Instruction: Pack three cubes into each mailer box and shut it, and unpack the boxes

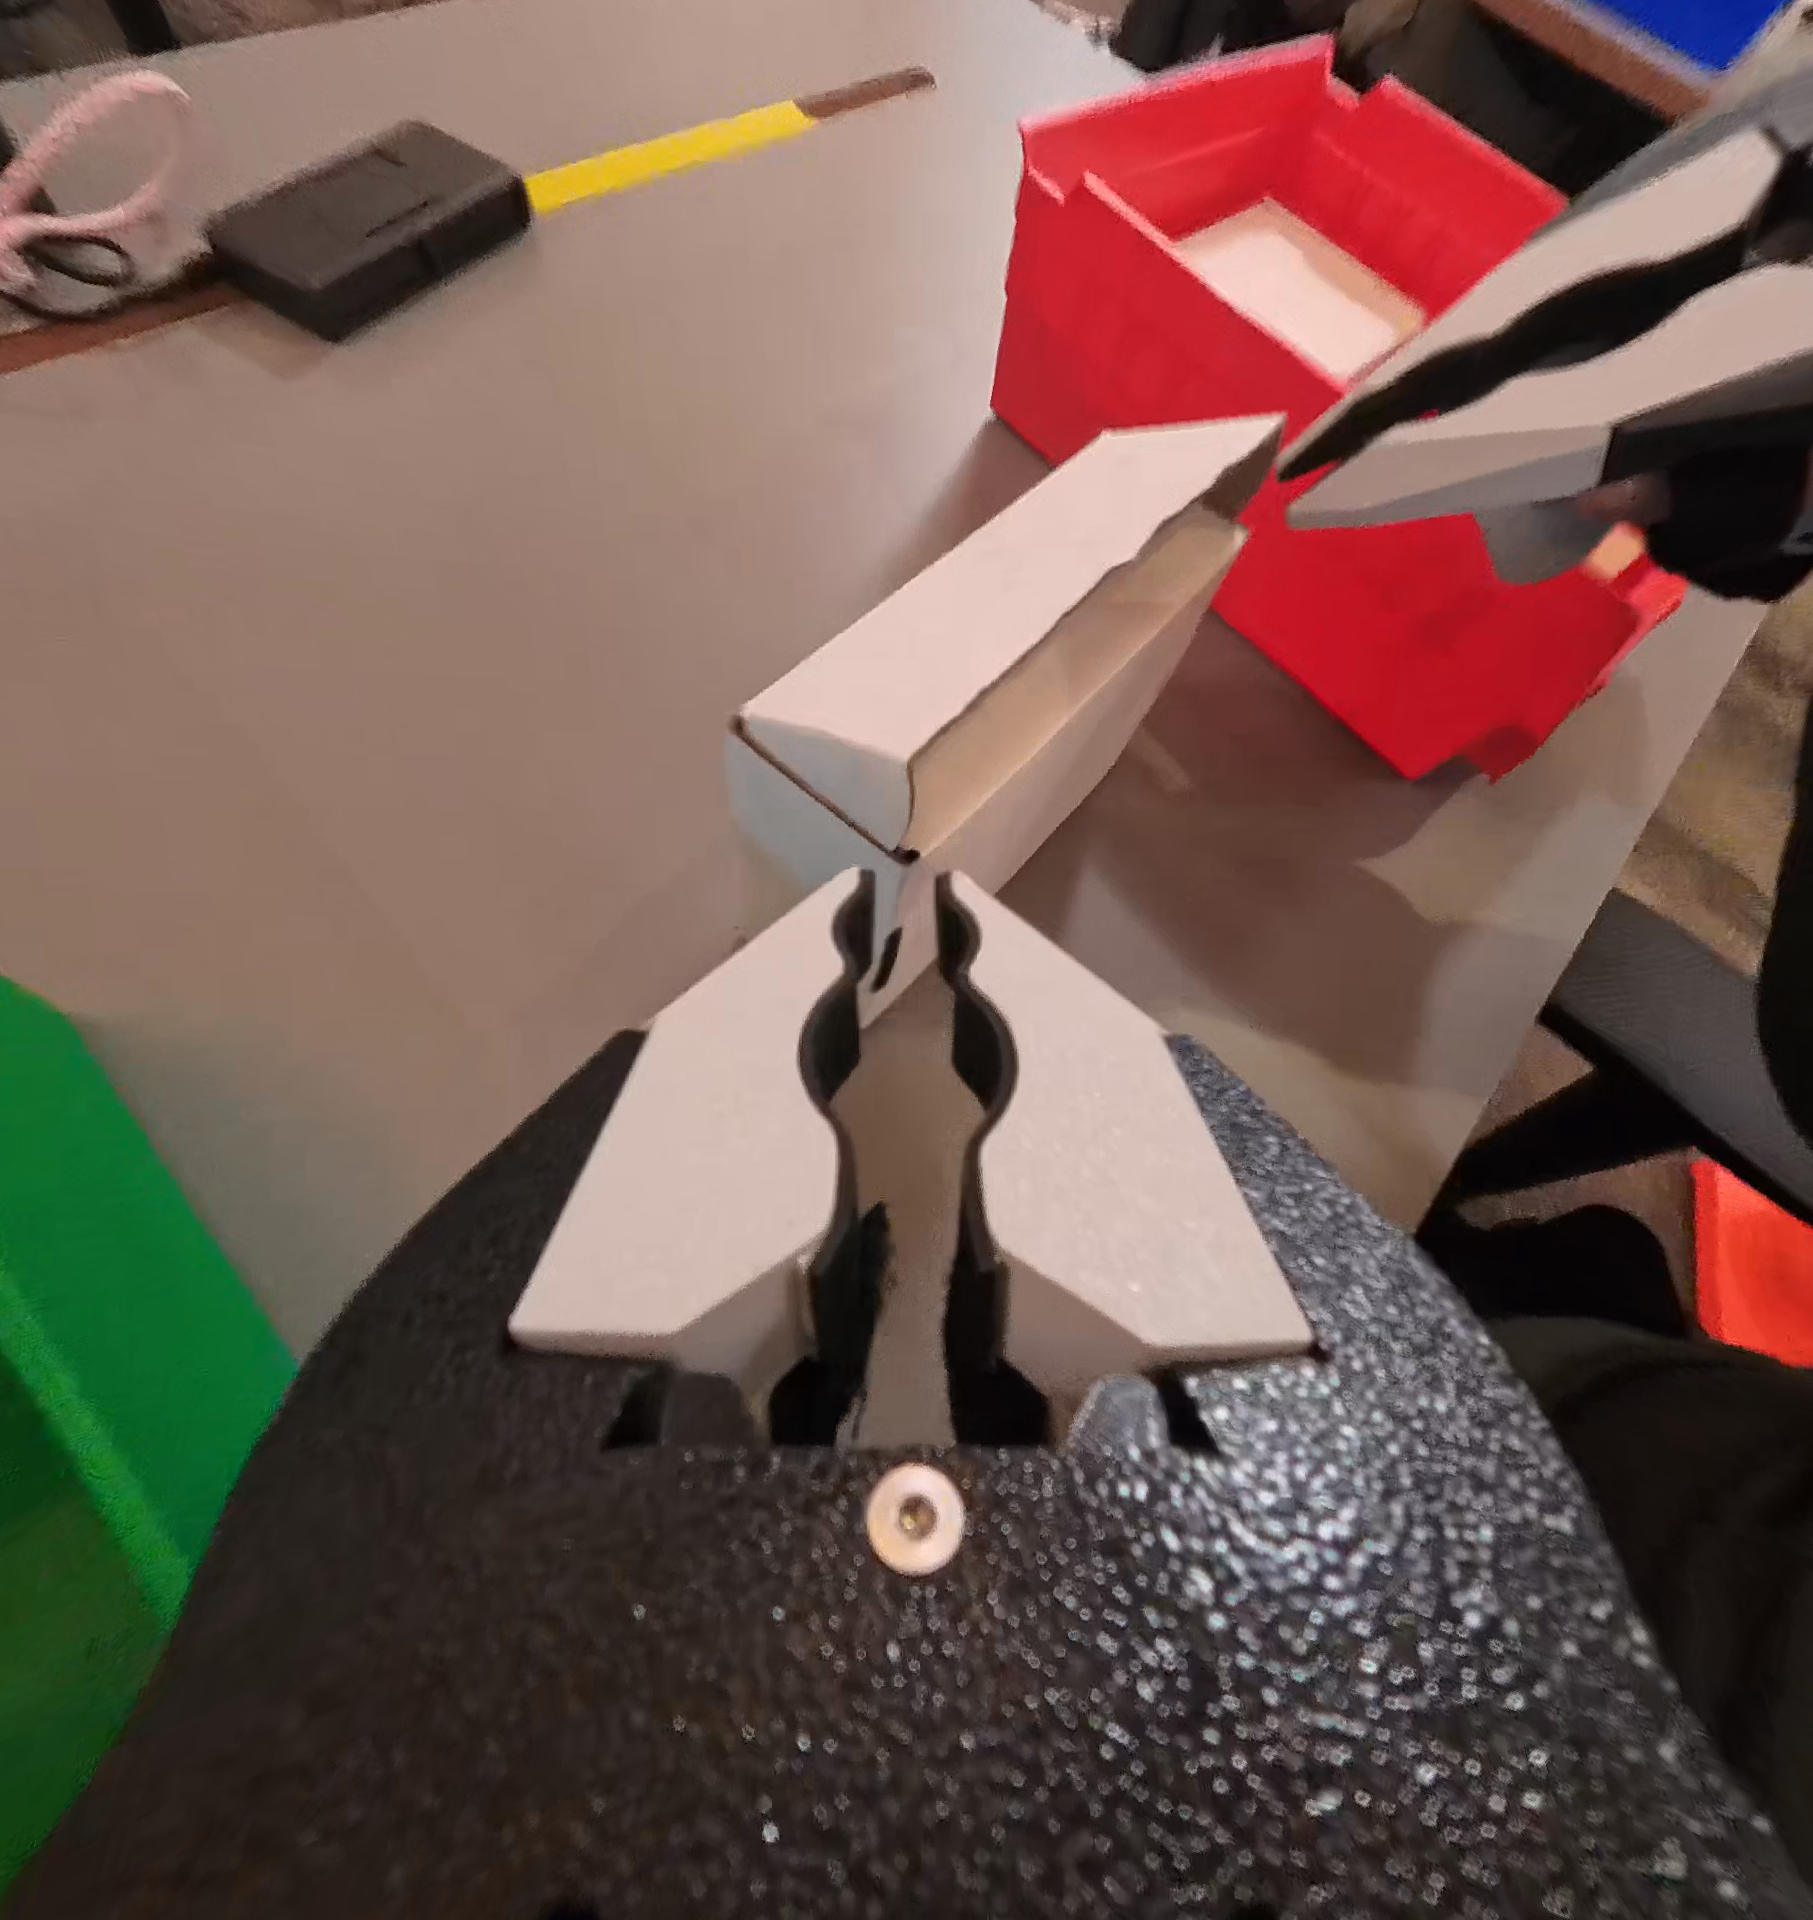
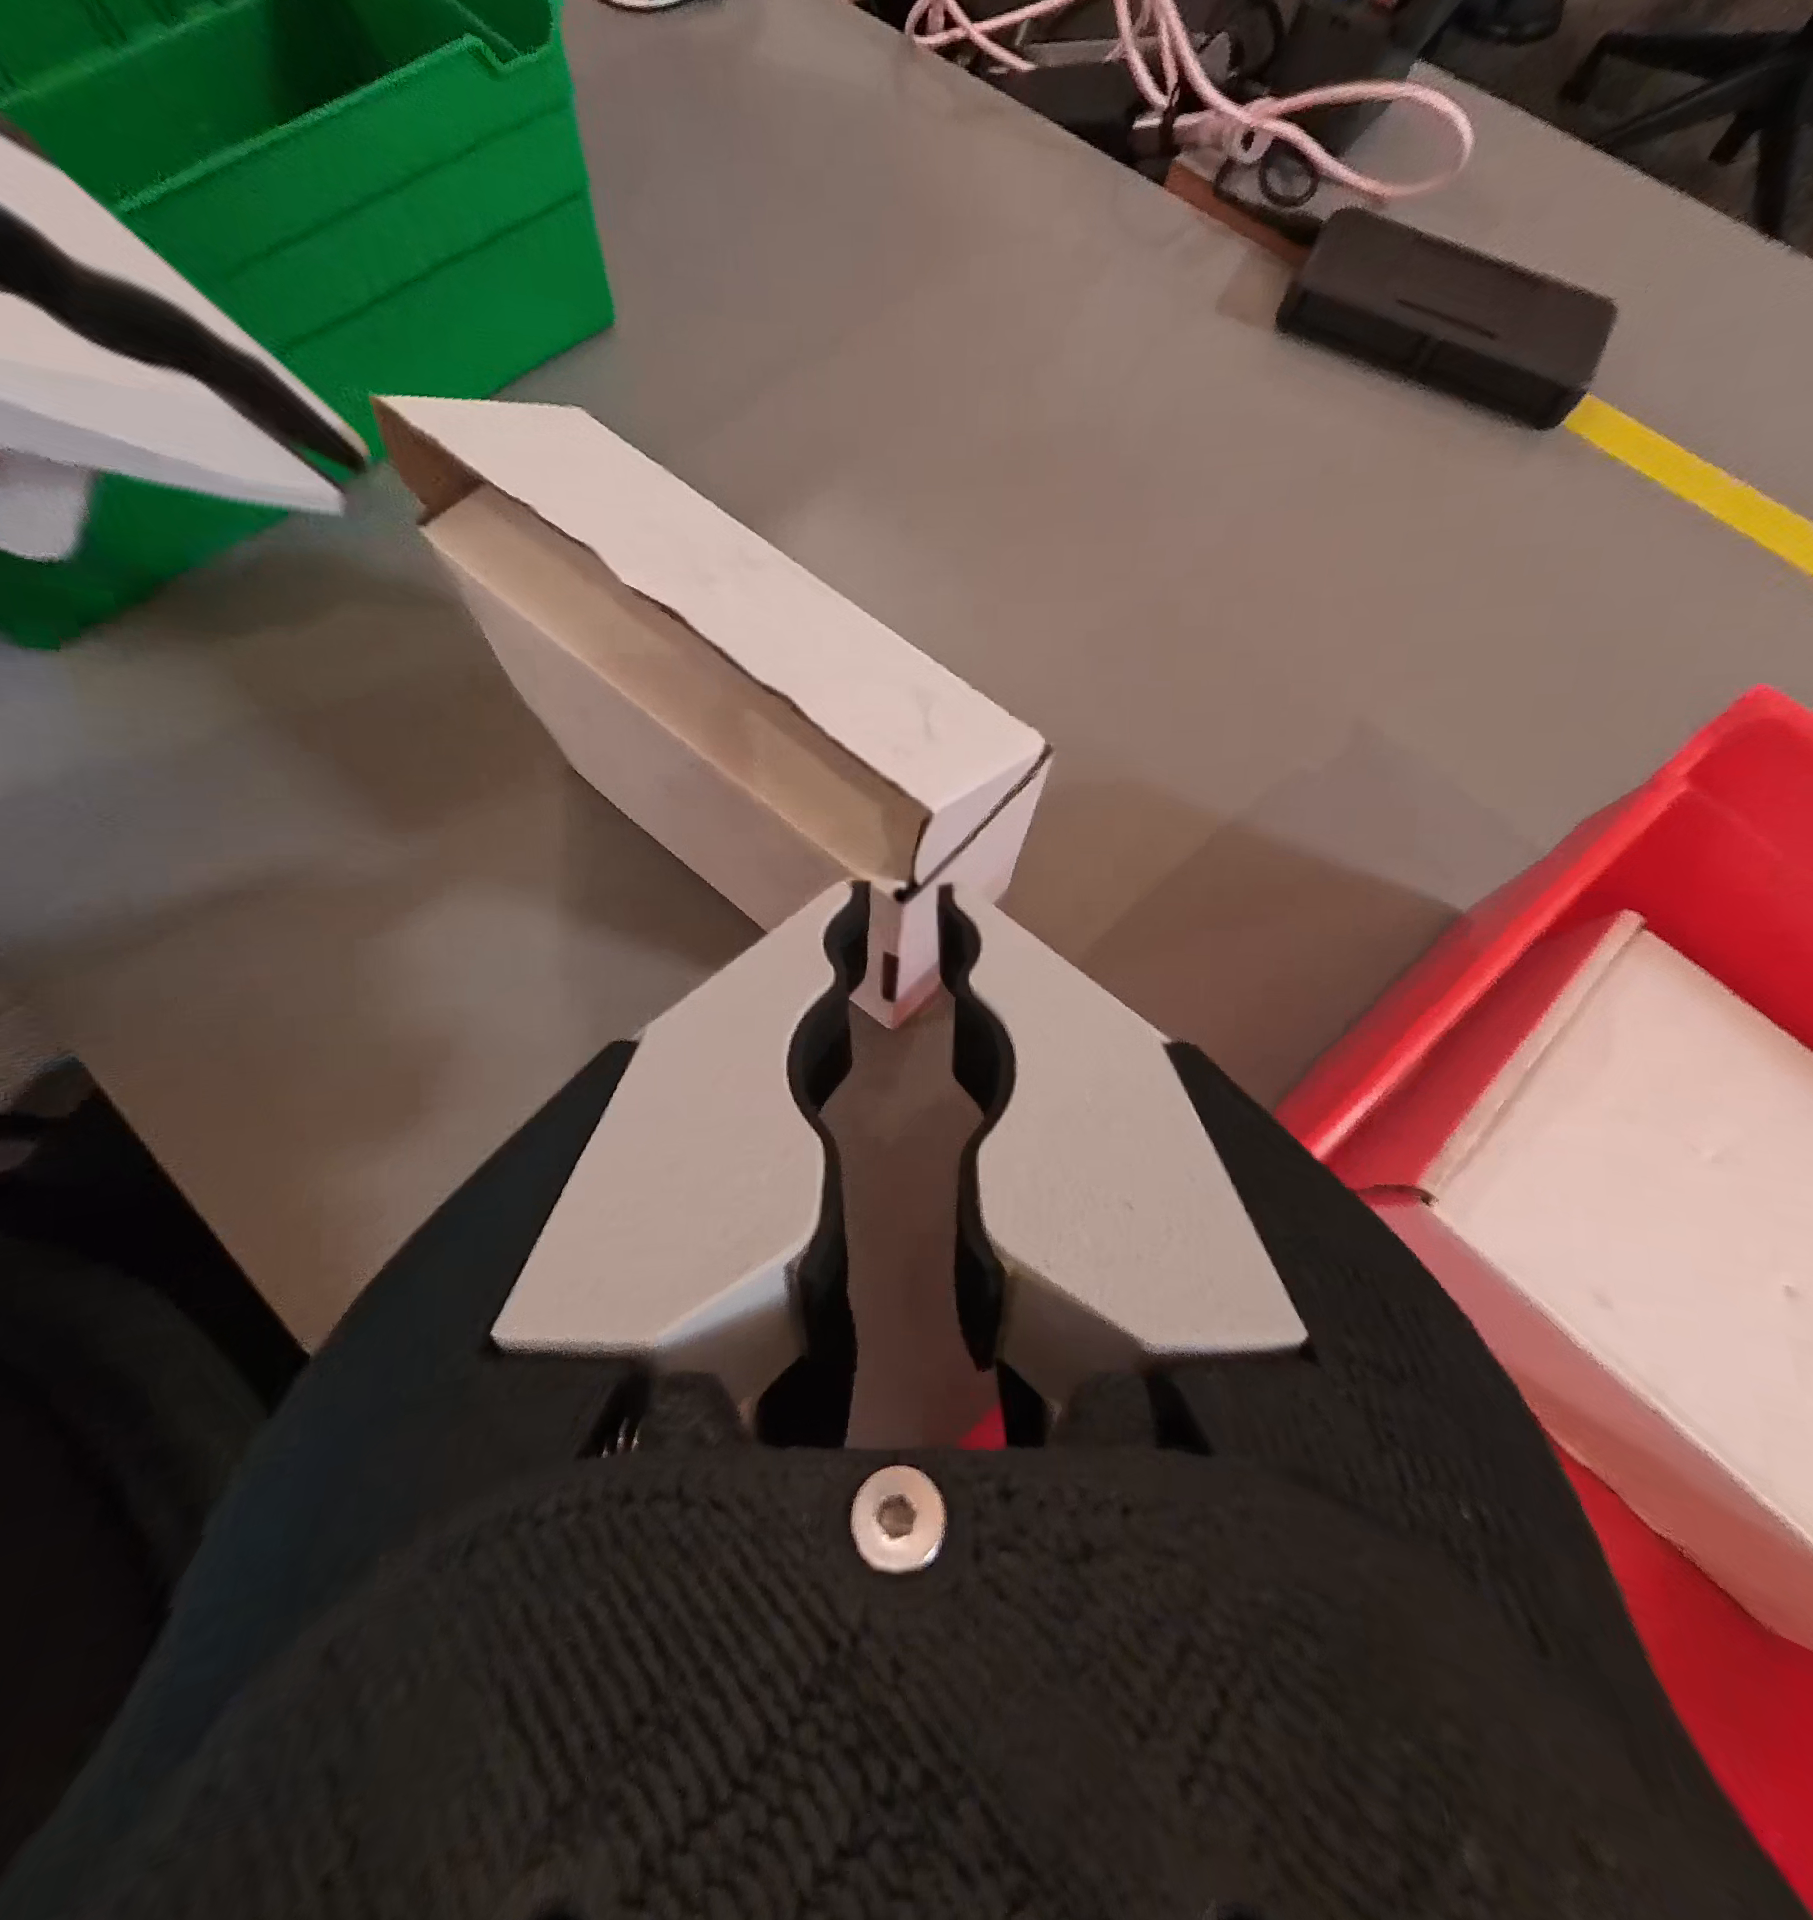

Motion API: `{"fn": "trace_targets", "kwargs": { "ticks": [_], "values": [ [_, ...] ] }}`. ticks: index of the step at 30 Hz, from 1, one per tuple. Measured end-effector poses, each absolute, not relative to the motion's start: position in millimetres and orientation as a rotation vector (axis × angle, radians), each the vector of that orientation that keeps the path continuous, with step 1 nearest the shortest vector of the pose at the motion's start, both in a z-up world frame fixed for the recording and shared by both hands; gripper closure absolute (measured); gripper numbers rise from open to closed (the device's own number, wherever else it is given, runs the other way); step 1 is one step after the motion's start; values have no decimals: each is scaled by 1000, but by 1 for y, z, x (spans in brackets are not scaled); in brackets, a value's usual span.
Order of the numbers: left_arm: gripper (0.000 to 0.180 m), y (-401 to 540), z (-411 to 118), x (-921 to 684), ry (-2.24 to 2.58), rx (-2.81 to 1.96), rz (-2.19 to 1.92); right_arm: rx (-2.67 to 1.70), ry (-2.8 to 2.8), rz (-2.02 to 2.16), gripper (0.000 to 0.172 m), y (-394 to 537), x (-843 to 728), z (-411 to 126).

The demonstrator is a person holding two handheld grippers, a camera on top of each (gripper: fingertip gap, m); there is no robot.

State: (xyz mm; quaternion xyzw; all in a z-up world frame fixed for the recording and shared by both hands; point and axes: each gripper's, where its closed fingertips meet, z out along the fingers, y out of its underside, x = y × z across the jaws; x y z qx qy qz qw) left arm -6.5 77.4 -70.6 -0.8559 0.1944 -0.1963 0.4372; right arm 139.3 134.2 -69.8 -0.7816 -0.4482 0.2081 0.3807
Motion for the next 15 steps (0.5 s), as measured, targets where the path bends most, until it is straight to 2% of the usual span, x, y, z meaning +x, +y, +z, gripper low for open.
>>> {"fn": "trace_targets", "kwargs": {
  "ticks": [1, 7, 15],
  "values": [
    [170, 76, -63, -11, 455, -2092, -488, -1978, -1133, 510, 160, 134, 143, -65],
    [180, 89, -20, -11, 455, -1833, -412, -1708, -1019, 539, 166, 141, 124, -17],
    [180, 105, -44, 18, 548, -1838, -395, -1617, -1031, 469, 171, 144, 99, -31]
  ]
}}
